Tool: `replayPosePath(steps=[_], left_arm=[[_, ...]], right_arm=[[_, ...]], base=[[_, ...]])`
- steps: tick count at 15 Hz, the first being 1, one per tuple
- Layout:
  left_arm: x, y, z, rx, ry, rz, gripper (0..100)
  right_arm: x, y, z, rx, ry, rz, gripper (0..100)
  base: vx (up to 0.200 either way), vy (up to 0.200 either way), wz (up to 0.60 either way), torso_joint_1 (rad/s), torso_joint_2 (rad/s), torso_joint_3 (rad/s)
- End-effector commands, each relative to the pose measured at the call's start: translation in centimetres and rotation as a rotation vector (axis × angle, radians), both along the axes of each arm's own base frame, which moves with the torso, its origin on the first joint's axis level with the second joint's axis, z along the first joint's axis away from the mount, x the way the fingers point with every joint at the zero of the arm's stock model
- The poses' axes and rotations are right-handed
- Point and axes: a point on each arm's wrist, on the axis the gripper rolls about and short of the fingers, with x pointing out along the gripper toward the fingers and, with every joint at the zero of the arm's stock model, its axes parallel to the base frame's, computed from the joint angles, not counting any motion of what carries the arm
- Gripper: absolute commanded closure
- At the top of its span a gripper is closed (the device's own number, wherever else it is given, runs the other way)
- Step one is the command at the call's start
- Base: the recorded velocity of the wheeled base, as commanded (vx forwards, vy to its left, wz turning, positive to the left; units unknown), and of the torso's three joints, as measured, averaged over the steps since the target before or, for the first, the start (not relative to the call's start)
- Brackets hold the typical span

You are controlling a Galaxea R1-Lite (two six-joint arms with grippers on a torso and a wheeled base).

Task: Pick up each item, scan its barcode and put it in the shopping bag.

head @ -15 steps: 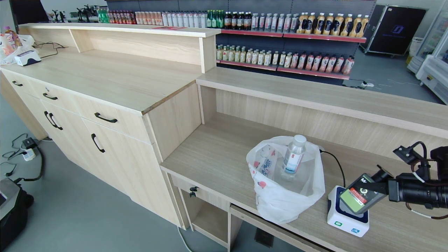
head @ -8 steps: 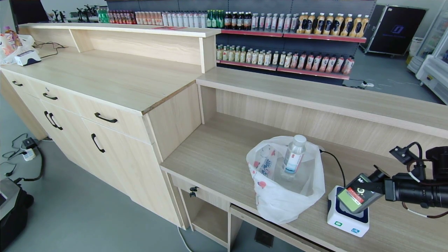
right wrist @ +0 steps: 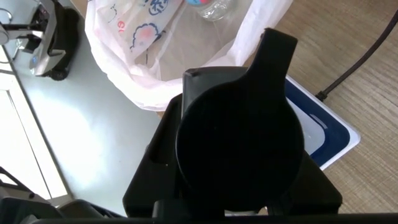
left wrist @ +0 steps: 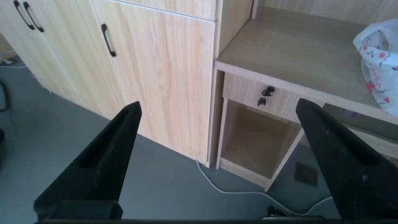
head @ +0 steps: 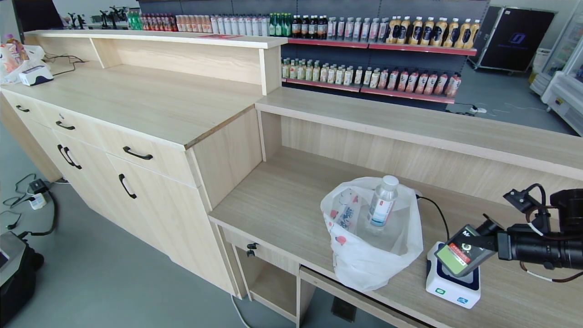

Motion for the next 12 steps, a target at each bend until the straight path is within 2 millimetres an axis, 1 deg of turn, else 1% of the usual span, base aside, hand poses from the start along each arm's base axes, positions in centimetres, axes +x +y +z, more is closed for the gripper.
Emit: replayPosePath(steps=[1, 3, 4, 5, 6, 7, 8, 9, 10, 11, 12], left_arm=[[0.0, 0.0, 0.0, 0.0, 0.0, 0.0, 0], [0.0, 0.0, 0.0, 0.0, 0.0, 0.0, 0], [0.0, 0.0, 0.0, 0.0, 0.0, 0.0, 0], [0.0, 0.0, 0.0, 0.0, 0.0, 0.0, 0], [0.0, 0.0, 0.0, 0.0, 0.0, 0.0, 0], [0.0, 0.0, 0.0, 0.0, 0.0, 0.0, 0], [0.0, 0.0, 0.0, 0.0, 0.0, 0.0, 0], [0.0, 0.0, 0.0, 0.0, 0.0, 0.0, 0], [0.0, 0.0, 0.0, 0.0, 0.0, 0.0, 0], [0.0, 0.0, 0.0, 0.0, 0.0, 0.0, 0], [0.0, 0.0, 0.0, 0.0, 0.0, 0.0, 0]], right_arm=[[0.0, 0.0, 0.0, 0.0, -0.001, 0.0, 100], [-0.1, 0.0, 0.3, -0.004, -0.011, 0.001, 100], [-0.3, 0.0, 1.2, -0.017, -0.044, -0.002, 100], [-0.8, 0.1, 3.2, -0.043, -0.116, -0.006, 100], [-1.6, 0.2, 5.9, -0.081, -0.207, -0.017, 100], [-3.0, 0.2, 8.4, -0.171, -0.277, -0.101, 100], [-4.3, 0.5, 9.8, -0.253, -0.313, -0.183, 100], [-5.9, 1.1, 10.7, -0.289, -0.362, -0.197, 100], [-7.5, 1.7, 11.0, -0.351, -0.415, -0.197, 100], [-8.4, 1.7, 10.7, -0.477, -0.463, -0.205, 100], [-8.8, 0.8, 10.3, -0.624, -0.486, -0.24, 100]], base=[[0.0, 0.0, 0.0, 0.0, 0.0, 0.0], [0.0, 0.0, 0.0, 0.0, 0.0, 0.0], [0.0, 0.0, 0.0, 0.0, 0.0, 0.0], [0.0, 0.0, 0.0, 0.0, 0.0, 0.0], [0.0, 0.0, 0.0, 0.0, 0.0, 0.0], [0.0, 0.0, 0.0, 0.0, 0.0, 0.0], [0.0, 0.0, 0.0, 0.0, 0.0, 0.0], [0.0, 0.0, 0.0, 0.0, 0.0, 0.0], [0.0, 0.0, 0.0, 0.0, 0.0, 0.0], [0.0, 0.0, 0.0, 0.0, 0.0, 0.0], [0.0, 0.0, 0.0, 0.0, 0.0, 0.0]])
